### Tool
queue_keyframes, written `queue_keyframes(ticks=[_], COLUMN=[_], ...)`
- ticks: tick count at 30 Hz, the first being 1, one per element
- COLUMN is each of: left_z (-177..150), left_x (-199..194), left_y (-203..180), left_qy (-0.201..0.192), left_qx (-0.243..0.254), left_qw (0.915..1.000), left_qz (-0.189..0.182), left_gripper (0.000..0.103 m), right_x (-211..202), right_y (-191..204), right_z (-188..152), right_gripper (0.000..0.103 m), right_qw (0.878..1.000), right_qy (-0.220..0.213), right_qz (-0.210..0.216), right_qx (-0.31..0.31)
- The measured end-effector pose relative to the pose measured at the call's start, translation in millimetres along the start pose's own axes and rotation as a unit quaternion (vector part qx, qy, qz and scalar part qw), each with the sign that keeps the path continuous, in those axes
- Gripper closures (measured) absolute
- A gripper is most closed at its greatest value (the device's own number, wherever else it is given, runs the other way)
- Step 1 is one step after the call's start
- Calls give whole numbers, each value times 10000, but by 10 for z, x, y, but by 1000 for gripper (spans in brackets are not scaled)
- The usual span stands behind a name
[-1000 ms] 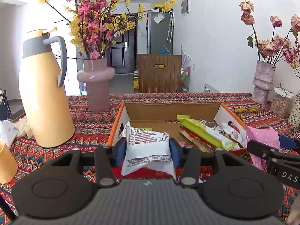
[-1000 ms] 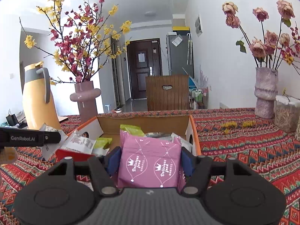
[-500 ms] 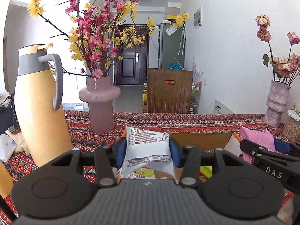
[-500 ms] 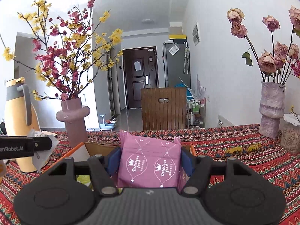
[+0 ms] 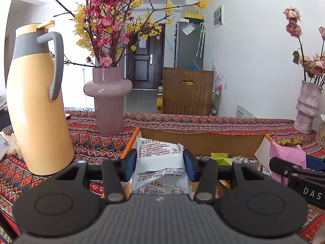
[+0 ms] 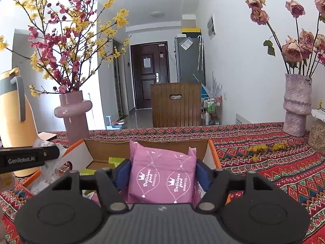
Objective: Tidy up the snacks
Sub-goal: 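Lift both packets over the box, then lower both packets into the box and open both grippers, then withdraw both tools from the box toward the remaining white packets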
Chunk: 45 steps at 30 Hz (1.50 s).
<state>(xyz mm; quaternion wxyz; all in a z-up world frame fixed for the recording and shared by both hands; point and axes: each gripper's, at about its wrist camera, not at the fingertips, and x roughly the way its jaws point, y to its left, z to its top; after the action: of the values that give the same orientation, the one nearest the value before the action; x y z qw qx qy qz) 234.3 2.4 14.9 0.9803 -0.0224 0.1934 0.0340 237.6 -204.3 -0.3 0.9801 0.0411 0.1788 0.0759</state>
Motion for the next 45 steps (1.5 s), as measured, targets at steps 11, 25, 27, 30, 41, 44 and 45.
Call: queue_keyframes(ticks=[11,25,27,30,41,44,45], left_z=[27,89,128,188,121,28,-6], left_x=[-80,-113,-171,-287,-688,-765,-791], left_y=[95,97,99,109,326,422,448], left_qy=[-199,-122,-138,-132,-107,-38,-13], left_qx=[-386,-447,-465,-517,-353,-379,-379], left_qw=[9984,9977,9975,9973,9986,9984,9983], left_qz=[371,499,509,503,391,429,435], left_gripper=[0,0,0,0,0,0,0], right_x=[-149,-183,-192,-209,-554,-643,-670], right_y=[-97,-87,-84,-82,94,179,215], right_z=[26,26,30,42,127,86,63], right_gripper=[0,0,0,0,0,0,0], right_qw=[9993,9993,9993,9992,9987,9988,9989], right_qy=[-194,-228,-252,-285,-441,-376,-343], right_qz=[-38,17,12,29,205,280,305], right_qx=[315,287,286,291,178,150,137])
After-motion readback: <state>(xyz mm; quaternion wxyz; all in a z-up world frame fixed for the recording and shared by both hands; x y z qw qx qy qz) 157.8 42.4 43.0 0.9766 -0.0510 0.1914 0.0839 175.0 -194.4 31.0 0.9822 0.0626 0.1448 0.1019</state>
